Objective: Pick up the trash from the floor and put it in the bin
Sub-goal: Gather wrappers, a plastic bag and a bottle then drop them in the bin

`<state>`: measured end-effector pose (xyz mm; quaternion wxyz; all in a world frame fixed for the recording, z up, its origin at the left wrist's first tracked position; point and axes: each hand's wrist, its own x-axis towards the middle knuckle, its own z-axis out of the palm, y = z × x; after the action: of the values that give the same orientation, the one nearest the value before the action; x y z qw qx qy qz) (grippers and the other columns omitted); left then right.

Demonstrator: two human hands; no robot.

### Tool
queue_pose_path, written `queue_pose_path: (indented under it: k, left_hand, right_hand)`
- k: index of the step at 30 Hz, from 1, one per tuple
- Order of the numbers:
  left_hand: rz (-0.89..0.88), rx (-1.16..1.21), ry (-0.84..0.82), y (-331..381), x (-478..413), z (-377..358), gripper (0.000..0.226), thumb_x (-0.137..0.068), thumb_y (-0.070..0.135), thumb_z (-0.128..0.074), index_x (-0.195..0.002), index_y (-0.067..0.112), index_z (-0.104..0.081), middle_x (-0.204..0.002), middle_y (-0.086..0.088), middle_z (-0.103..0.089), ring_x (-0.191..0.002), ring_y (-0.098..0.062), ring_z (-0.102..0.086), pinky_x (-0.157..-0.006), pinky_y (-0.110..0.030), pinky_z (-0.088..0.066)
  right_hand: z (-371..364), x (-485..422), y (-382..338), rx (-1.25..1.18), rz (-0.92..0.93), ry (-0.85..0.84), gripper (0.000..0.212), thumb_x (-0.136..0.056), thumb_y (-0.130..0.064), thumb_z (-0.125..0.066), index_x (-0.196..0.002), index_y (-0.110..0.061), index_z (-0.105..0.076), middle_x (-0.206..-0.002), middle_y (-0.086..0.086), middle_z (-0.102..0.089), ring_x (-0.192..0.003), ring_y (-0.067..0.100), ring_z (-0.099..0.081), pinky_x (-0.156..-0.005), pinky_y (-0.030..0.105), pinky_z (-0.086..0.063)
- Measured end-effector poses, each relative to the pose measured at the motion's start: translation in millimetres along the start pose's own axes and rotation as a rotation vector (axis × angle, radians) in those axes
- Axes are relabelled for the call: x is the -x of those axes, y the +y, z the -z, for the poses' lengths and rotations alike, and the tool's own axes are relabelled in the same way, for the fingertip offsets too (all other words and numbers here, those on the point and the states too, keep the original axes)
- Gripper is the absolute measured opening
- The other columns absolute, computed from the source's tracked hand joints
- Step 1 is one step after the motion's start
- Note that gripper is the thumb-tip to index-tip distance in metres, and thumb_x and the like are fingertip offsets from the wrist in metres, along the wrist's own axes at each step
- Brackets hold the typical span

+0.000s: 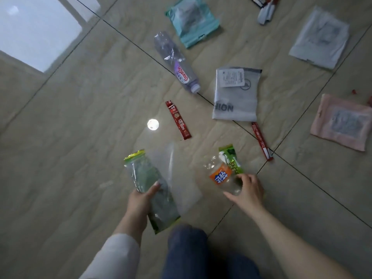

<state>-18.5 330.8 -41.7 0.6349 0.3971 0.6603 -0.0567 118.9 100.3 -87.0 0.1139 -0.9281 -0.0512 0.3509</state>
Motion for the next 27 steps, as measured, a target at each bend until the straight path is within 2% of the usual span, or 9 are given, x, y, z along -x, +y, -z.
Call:
queue_pose_path:
  k: [5,7,10,13,16,20,22,24,27]
  left_hand:
    - [0.029,-0.014,-0.07,55.7,21.1,-43.5,0.032,-0.078,0.013,-0.071,-0.106,0.0,-0.064,-0.098,-0.019,-0.068,-0.083,-0.032,-0.066,-0.08,-0.04,-0.054]
    - [0.04,-0.045,-0.096,70.7,15.0,-62.7,0.028,-0.077,0.016,-0.073,-0.099,0.002,-0.066,-0.09,-0.016,-0.071,-0.075,-0.03,-0.068,-0.068,-0.034,-0.057]
    - [0.044,-0.038,-0.129,90.4,-1.2,-93.1,0.02,-0.077,0.016,-0.072,-0.093,0.005,-0.065,-0.082,-0.01,-0.07,-0.069,-0.024,-0.067,-0.056,-0.029,-0.055]
    - [0.067,-0.044,-0.127,102.1,-21.9,-121.9,0.014,-0.078,0.015,-0.072,-0.086,0.006,-0.064,-0.079,-0.008,-0.069,-0.066,-0.022,-0.067,-0.053,-0.027,-0.054]
    - [0.014,-0.079,-0.003,106.9,-55.2,-144.6,0.03,-0.079,0.012,-0.071,-0.104,-0.003,-0.063,-0.086,-0.013,-0.066,-0.075,-0.028,-0.064,-0.072,-0.038,-0.056]
    - [-0.037,-0.379,0.26,99.7,-111.7,-168.8,0.045,-0.081,0.027,-0.067,-0.116,0.0,-0.06,-0.121,-0.024,-0.058,-0.113,-0.038,-0.053,-0.1,-0.042,-0.044]
    - [-0.029,-0.526,0.41,96.0,-130.0,-179.9,0.045,-0.082,0.032,-0.065,-0.115,0.002,-0.059,-0.133,-0.023,-0.042,-0.123,-0.04,-0.036,-0.101,-0.041,-0.036]
    - [-0.042,-0.508,0.51,91.5,-139.7,-188.7,0.044,-0.081,0.029,-0.067,-0.114,0.003,-0.054,-0.136,-0.019,-0.034,-0.126,-0.038,-0.03,-0.102,-0.044,-0.032]
    - [-0.152,-0.415,0.558,85.0,-144.8,-196.1,0.055,-0.077,0.02,-0.072,-0.12,0.004,-0.041,-0.135,-0.02,-0.041,-0.126,-0.04,-0.037,-0.105,-0.048,-0.032]
  right_hand:
    - [86.7,-0.7,25.1,-0.199,-0.119,0.124,0.077,-0.06,-0.023,-0.086,-0.12,-0.006,-0.043,-0.125,0.018,-0.048,-0.116,0.033,-0.045,-0.089,0.037,-0.043]
    - [103.4,-13.0,32.4,-0.299,-0.195,0.122,0.093,-0.058,-0.016,-0.087,-0.132,-0.009,-0.03,-0.135,0.02,-0.041,-0.123,0.036,-0.044,-0.096,0.039,-0.043]
    - [115.4,-38.0,41.1,-0.428,-0.234,0.109,0.112,-0.06,-0.011,-0.086,-0.145,-0.013,-0.014,-0.15,0.017,-0.026,-0.134,0.033,-0.034,-0.107,0.035,-0.032]
    - [118.6,-61.3,52.7,-0.405,-0.234,0.042,0.086,-0.061,-0.016,-0.085,-0.133,-0.006,-0.038,-0.129,0.018,-0.049,-0.122,0.035,-0.048,-0.1,0.043,-0.043]
    - [113.1,-80.8,51.8,-0.407,-0.227,-0.091,0.078,-0.063,-0.015,-0.083,-0.128,-0.007,-0.04,-0.122,0.012,-0.049,-0.113,0.028,-0.05,-0.093,0.04,-0.045]
    - [84.7,-106.3,47.2,-0.288,-0.155,-0.138,0.085,-0.064,-0.018,-0.082,-0.134,-0.005,-0.035,-0.136,0.015,-0.036,-0.129,0.028,-0.033,-0.106,0.036,-0.032]
    - [66.5,-119.4,46.3,-0.199,-0.094,-0.09,0.088,-0.062,-0.019,-0.083,-0.134,-0.004,-0.035,-0.146,0.013,-0.022,-0.136,0.024,-0.019,-0.111,0.029,-0.022]
    - [51.5,-127.1,46.3,-0.167,-0.031,-0.058,0.088,-0.06,-0.02,-0.084,-0.132,-0.005,-0.035,-0.152,0.01,-0.008,-0.14,0.019,-0.008,-0.113,0.027,-0.017]
    - [37.5,-128.2,40.8,-0.141,-0.013,0.026,0.086,-0.055,-0.019,-0.086,-0.127,-0.004,-0.041,-0.152,0.011,-0.01,-0.141,0.027,-0.01,-0.114,0.044,-0.026]
